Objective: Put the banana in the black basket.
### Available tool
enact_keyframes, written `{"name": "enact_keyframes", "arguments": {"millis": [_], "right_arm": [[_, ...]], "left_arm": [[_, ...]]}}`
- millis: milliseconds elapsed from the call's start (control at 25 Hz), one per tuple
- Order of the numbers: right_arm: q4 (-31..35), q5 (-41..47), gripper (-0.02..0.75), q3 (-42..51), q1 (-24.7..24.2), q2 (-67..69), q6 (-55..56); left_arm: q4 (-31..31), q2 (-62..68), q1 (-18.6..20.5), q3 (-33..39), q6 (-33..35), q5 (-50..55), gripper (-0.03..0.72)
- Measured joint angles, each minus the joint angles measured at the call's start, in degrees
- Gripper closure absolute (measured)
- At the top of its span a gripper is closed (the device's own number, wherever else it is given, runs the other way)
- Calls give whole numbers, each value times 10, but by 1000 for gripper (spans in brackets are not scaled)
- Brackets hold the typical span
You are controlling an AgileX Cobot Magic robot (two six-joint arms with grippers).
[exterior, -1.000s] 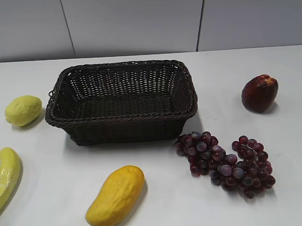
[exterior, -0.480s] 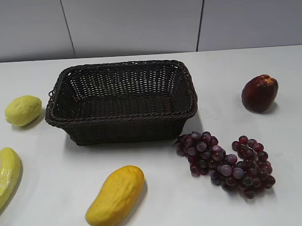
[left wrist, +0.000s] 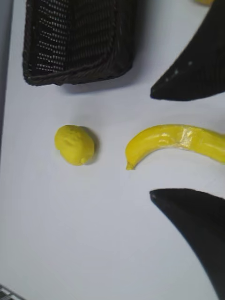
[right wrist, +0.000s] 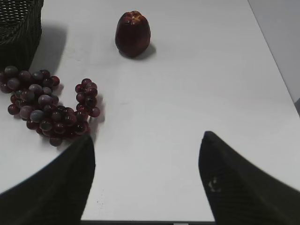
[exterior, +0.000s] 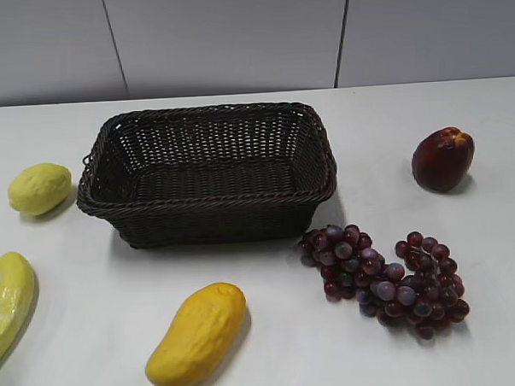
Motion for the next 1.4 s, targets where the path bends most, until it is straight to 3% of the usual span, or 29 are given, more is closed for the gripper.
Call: {"name": "enact_keyframes", "arguments": {"millis": [680, 960, 1120, 1400], "right_arm": [[0, 0, 183, 0, 0, 0, 0], [0, 0, 183, 0, 0, 0, 0], [0, 0, 183, 0, 0, 0, 0], [0, 0, 183, 0, 0, 0, 0]], "left_arm": [[-48, 337, 0, -2, 23, -2, 108], [-59, 424, 0, -48, 47, -17, 90], [-62, 472, -19, -68, 61, -23, 37], [-47, 548, -48, -75, 64, -61, 25]]}}
